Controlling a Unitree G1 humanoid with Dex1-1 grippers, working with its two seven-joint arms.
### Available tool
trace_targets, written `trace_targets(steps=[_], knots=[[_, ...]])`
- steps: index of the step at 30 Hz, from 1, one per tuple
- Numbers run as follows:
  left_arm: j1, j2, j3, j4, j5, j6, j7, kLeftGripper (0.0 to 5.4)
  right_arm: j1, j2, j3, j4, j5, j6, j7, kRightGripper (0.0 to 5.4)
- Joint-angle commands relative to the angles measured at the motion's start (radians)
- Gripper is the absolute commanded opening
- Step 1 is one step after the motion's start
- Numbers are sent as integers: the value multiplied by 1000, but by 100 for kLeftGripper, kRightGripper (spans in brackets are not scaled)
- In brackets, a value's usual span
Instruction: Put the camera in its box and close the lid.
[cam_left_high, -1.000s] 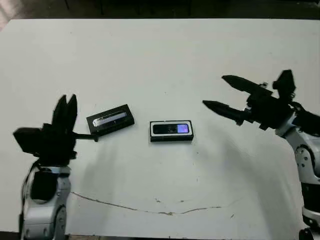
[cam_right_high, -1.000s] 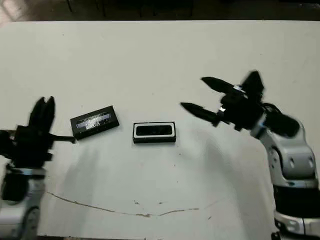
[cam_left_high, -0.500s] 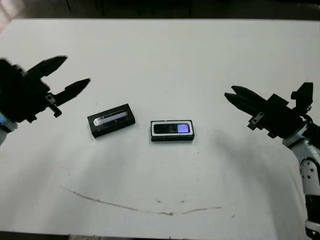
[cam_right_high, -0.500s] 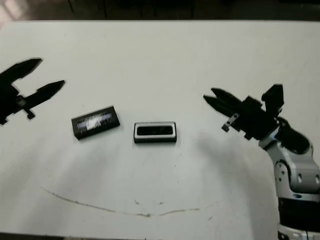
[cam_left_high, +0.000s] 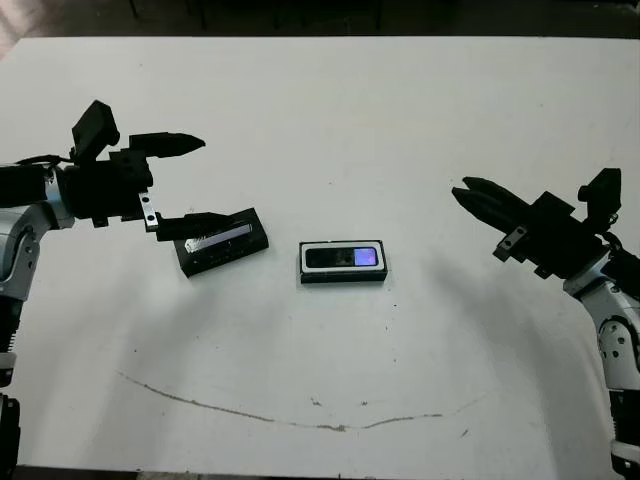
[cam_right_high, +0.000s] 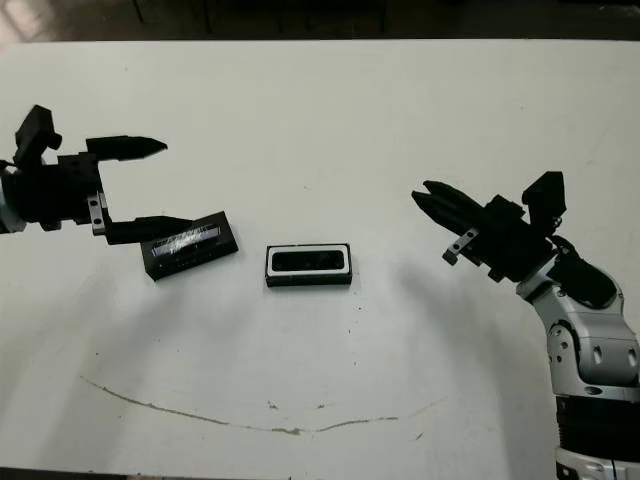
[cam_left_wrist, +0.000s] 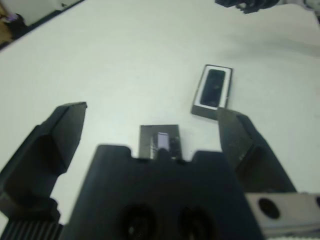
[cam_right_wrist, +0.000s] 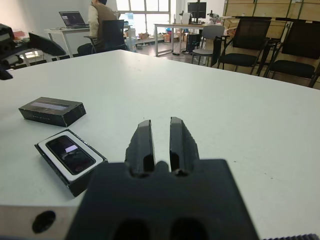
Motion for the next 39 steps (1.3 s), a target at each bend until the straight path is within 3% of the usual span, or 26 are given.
trace_targets(steps=[1, 14, 35, 39], knots=[[15, -10, -38, 31, 39, -39, -39, 537, -1, -10, 10, 29, -15, -16, 5, 0], [55, -10, -96, 83, 172, -182, -23, 537, 0, -8, 15, 50, -9, -26, 18, 0], [113, 1, -100, 129, 260, -223, 52, 537, -8, -19, 22, 73, -13, -31, 43, 0], [119, -7, -87, 151, 243, -211, 40, 537, -9, -25, 25, 66, -15, -11, 39, 0]])
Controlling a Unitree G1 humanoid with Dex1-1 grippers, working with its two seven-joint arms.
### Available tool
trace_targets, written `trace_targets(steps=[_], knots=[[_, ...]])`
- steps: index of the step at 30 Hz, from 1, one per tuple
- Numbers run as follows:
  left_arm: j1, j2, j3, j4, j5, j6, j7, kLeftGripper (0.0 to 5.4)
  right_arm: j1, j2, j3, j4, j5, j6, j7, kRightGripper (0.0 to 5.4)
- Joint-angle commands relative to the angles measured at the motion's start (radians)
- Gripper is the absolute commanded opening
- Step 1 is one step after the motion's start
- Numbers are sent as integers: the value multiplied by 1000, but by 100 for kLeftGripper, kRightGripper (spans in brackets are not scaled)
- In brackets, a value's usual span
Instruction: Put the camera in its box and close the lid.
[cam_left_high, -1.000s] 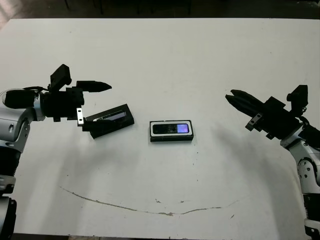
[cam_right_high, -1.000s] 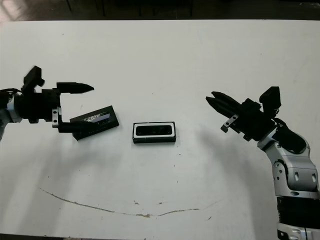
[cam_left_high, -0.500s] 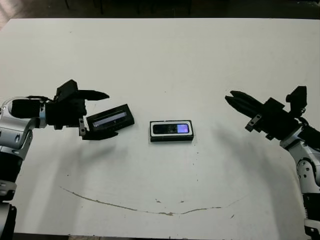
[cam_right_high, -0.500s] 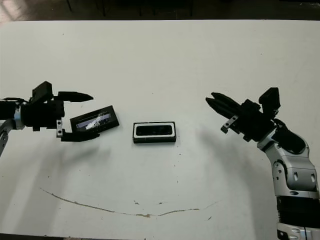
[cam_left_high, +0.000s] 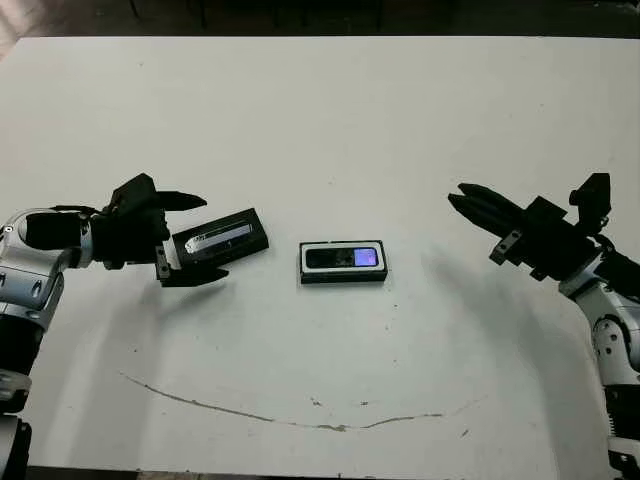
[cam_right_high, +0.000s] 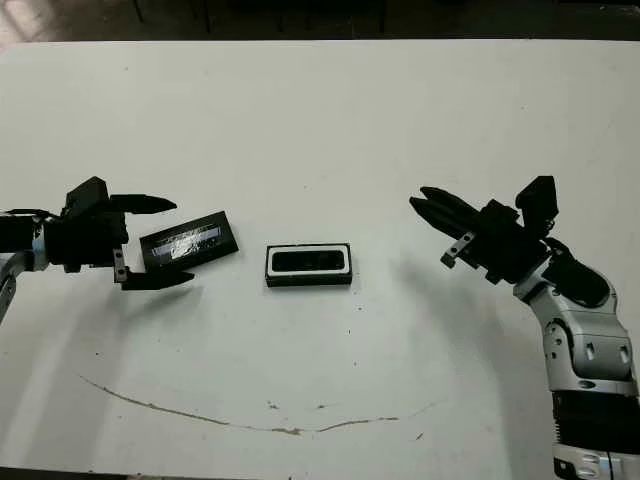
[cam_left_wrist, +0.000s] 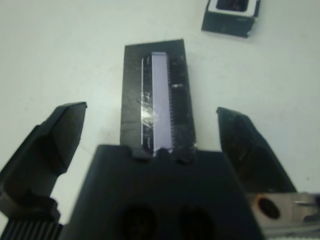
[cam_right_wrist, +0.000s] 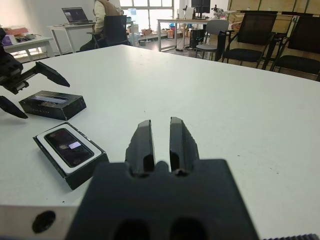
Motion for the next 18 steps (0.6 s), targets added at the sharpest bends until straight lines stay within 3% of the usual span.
trace_targets(steps=[1, 7, 9, 18], knots=[[35, 2, 3, 30, -5, 22, -9, 537, 5, -24, 8, 1, -6, 31, 0, 0], [46, 6, 4, 30, -11, 53, -14, 537, 5, -27, 10, -4, -2, 29, 3, 0], [57, 3, 13, 22, -17, 75, 2, 515, 7, -27, 12, -5, -4, 26, 1, 0], [100, 10, 24, -34, -34, 192, 48, 306, 3, -28, 12, 15, 13, 34, 16, 0]])
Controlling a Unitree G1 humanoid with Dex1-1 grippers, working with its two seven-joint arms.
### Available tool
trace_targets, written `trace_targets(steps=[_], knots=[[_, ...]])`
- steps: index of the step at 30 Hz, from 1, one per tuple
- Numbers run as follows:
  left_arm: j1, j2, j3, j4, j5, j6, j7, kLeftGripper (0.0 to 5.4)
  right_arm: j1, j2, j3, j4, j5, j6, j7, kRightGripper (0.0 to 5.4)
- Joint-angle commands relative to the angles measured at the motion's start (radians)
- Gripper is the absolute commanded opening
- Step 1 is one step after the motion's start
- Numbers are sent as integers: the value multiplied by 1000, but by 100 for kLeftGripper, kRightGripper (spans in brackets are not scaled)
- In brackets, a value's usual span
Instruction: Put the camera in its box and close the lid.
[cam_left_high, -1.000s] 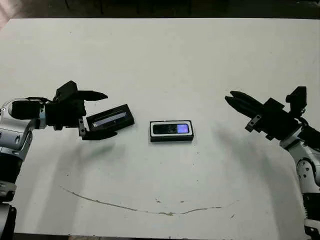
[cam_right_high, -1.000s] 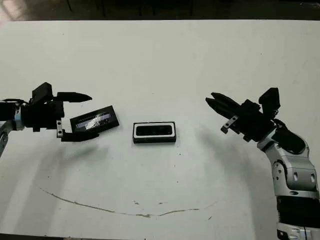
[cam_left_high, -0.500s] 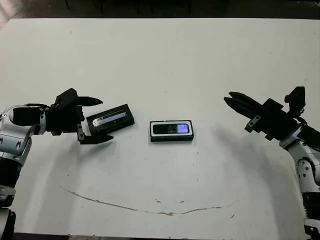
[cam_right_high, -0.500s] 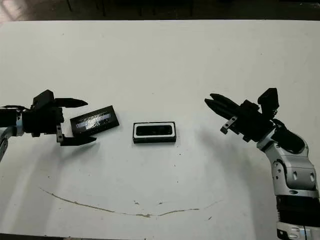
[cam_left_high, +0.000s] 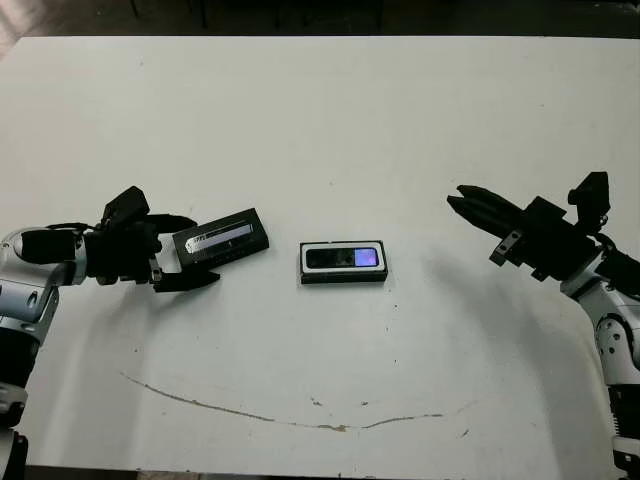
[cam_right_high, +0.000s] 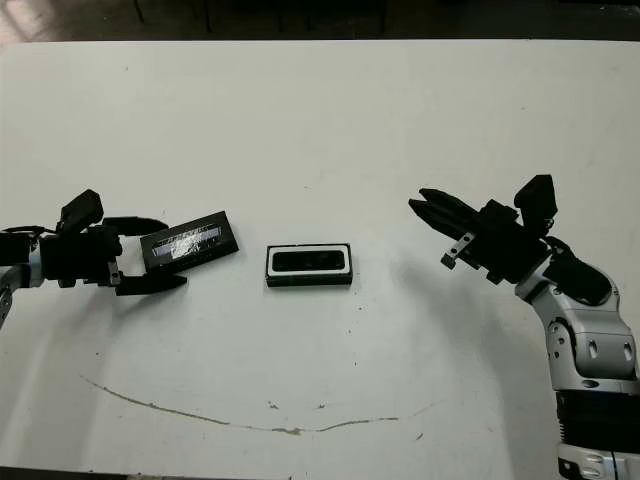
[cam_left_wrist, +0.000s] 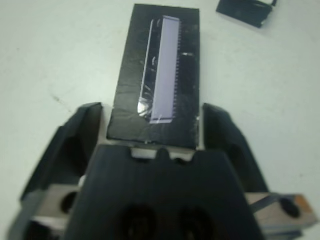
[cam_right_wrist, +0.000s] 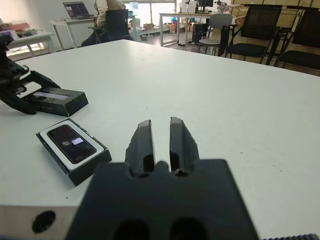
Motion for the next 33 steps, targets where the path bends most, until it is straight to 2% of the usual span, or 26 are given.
trace_targets(steps=[1, 6, 8, 14, 23, 28, 33], knots=[[36, 9, 0, 1, 0, 48, 4, 279, 3, -10, 4, 23, -5, 0, 12, 0], [40, 5, 13, 3, -12, 54, 11, 175, -1, -16, 8, 20, -4, 17, 8, 0], [41, 7, 18, -4, -13, 71, 21, 159, -1, -15, 10, 21, -11, 11, 3, 0], [64, -6, 65, -37, -64, 79, 36, 151, 2, -15, 12, 21, -14, 10, 1, 0], [118, -44, 129, -354, -189, 165, 134, 151, 8, -10, -9, 48, -5, -16, 9, 0], [65, -58, 51, -471, -198, 242, 159, 151, 11, -12, -17, 47, 4, -15, 14, 0], [6, -98, -34, -459, -167, 227, 154, 151, 25, -19, -22, 22, 1, -5, 3, 0]])
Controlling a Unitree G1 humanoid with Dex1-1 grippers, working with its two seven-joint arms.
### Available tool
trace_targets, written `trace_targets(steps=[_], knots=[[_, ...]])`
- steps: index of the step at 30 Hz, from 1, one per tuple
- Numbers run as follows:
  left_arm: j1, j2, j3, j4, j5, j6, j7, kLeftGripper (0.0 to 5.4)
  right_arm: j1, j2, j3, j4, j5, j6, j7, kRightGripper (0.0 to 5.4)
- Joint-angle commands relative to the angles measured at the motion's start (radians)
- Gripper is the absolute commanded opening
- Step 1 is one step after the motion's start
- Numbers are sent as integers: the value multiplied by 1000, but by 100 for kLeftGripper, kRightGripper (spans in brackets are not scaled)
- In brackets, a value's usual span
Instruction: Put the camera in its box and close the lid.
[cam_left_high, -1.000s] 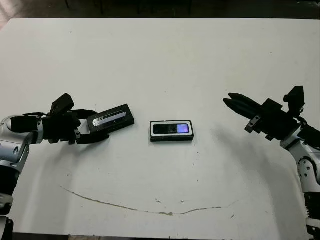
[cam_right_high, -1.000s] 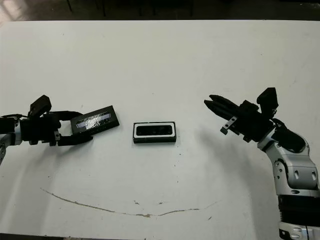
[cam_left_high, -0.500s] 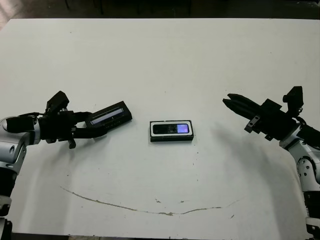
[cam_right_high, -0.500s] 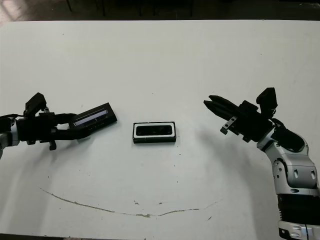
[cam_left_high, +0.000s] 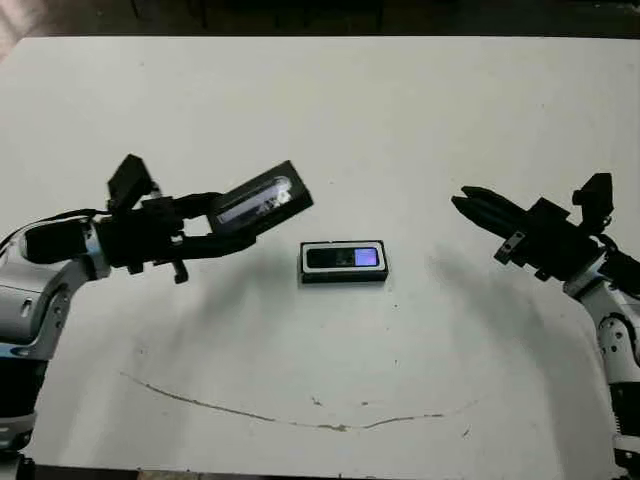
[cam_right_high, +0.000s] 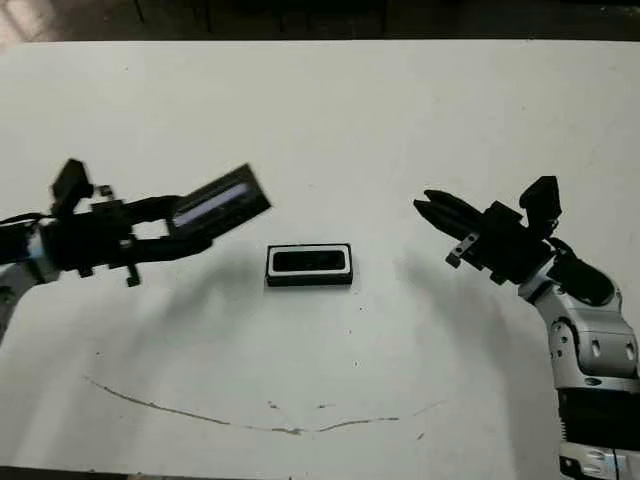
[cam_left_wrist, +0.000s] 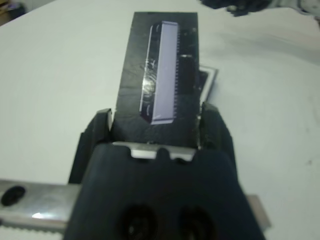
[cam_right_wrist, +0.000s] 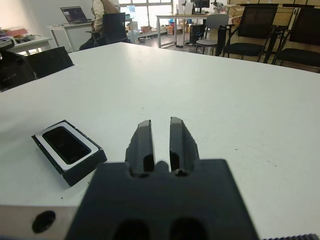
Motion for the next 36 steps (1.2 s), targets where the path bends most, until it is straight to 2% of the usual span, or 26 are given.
trace_targets(steps=[1, 10, 16, 21, 28, 36], knots=[[-23, -29, -56, 45, 34, -23, -7, 151, 27, -14, -6, -8, 1, 10, 4, 0], [-140, -54, -192, 231, 122, -48, -106, 151, 34, -23, -15, 7, -7, -5, 11, 0], [-171, -102, -202, 293, 156, -81, -89, 151, 32, -24, -19, 33, 3, -27, 44, 0], [-185, -119, -208, 318, 185, -109, -90, 151, 35, -24, -23, 37, 10, -10, 49, 0], [-192, -139, -204, 339, 187, -108, -95, 151, 39, -27, -18, 33, 2, -18, 49, 0], [-223, -150, -208, 431, 172, -110, -194, 151, 43, -28, -20, 26, 2, -19, 52, 0]])
